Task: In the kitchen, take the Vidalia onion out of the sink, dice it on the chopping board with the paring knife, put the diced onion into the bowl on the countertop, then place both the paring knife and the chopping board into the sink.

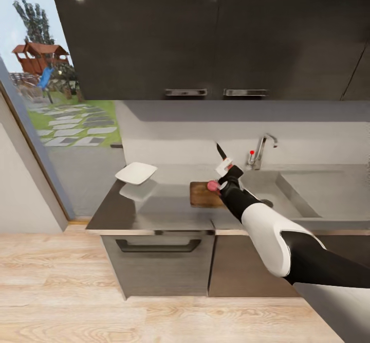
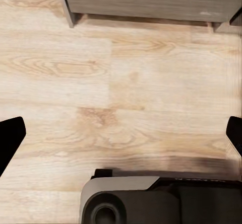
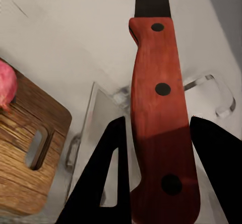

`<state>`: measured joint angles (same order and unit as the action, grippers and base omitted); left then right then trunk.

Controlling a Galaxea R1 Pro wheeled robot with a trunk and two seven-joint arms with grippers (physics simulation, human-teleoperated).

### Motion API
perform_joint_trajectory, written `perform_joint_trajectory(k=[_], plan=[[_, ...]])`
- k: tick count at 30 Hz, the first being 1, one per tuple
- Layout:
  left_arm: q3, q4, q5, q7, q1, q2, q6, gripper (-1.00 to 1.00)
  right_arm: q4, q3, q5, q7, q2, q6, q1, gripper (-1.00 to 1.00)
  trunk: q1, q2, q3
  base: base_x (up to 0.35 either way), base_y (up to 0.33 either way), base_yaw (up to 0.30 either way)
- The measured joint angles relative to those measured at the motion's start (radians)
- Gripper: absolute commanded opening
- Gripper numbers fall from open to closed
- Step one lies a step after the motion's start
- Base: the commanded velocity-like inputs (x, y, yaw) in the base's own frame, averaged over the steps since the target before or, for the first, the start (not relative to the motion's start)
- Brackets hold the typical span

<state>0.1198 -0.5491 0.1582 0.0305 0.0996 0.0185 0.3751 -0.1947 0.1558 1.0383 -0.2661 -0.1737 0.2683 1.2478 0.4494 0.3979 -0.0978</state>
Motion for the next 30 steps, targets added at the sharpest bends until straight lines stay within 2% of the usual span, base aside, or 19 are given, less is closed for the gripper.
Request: perform_joint_trajectory(k=[6, 13, 18, 30], plan=[[0.0, 0.0, 0.0, -0.001, 0.0, 0.0, 0.0, 1.0, 0.025, -0.001, 0.011, 0.0, 0.0, 0.0, 0.0, -1.0, 0.0, 0.0, 0.0, 0.0, -0.162, 0.0], [0.0, 0.0, 0.0, -0.001, 0.0, 0.0, 0.0, 1.0, 0.043, 0.0, 0.012, 0.003, 0.0, 0.001, 0.0, -1.0, 0.0, 0.0, 0.0, 0.0, -0.011, 0.0], [0.0, 0.001, 0.0, -0.001, 0.0, 0.0, 0.0, 1.0, 0.101, -0.003, 0.018, 0.006, 0.0, -0.001, 0.0, -1.0, 0.0, 0.0, 0.0, 0.0, 0.0, 0.0], [0.0, 0.002, 0.0, -0.001, 0.0, 0.0, 0.0, 1.0, 0.131, -0.005, 0.033, 0.011, 0.0, -0.018, 0.0, -1.0, 0.0, 0.0, 0.0, 0.0, 0.0, 0.0]])
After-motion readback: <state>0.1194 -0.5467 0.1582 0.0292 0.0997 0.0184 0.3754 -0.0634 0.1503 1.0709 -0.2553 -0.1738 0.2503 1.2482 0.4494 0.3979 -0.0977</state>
